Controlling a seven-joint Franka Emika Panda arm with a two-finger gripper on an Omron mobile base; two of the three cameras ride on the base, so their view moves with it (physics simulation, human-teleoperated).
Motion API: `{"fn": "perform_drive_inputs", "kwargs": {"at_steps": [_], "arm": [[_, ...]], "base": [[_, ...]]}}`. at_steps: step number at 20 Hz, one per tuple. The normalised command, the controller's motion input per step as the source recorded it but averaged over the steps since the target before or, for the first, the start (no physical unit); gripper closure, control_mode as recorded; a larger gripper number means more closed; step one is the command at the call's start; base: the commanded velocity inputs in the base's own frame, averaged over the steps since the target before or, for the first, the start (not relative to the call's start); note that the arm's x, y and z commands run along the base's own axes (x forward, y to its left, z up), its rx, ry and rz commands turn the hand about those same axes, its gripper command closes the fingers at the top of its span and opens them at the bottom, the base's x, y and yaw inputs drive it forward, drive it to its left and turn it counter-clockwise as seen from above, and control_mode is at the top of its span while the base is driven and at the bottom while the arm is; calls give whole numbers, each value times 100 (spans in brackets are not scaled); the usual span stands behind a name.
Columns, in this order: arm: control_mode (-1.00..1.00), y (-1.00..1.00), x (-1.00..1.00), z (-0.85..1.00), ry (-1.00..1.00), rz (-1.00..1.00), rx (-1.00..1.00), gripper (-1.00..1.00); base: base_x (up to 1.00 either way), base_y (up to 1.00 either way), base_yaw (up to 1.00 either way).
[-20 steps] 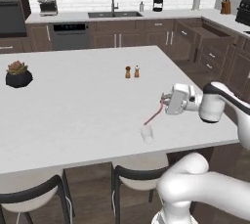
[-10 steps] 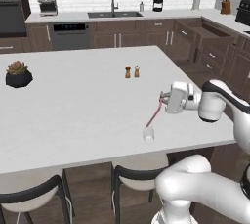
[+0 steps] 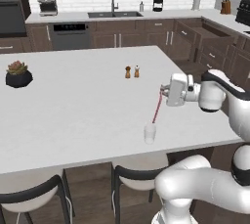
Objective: Take a straw from the drawer in front and place it inside the glass cup on the dining counter.
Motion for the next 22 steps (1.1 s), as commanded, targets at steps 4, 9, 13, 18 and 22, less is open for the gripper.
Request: {"fn": "perform_drive_inputs", "kwargs": {"at_steps": [4, 9, 13, 18, 22], "arm": [[-100, 0, 0, 29, -1, 0, -2, 100], [-100, 0, -9, 31, 0, 0, 0, 100], [-100, 2, -64, 17, 0, 0, 0, 100], [-100, 9, -60, 0, 0, 0, 0, 100], [-100, 22, -3, 1, 0, 0, 0, 100]], "base": [[0, 0, 0], [0, 0, 0], [0, 0, 0], [0, 0, 0], [0, 0, 0]]}}
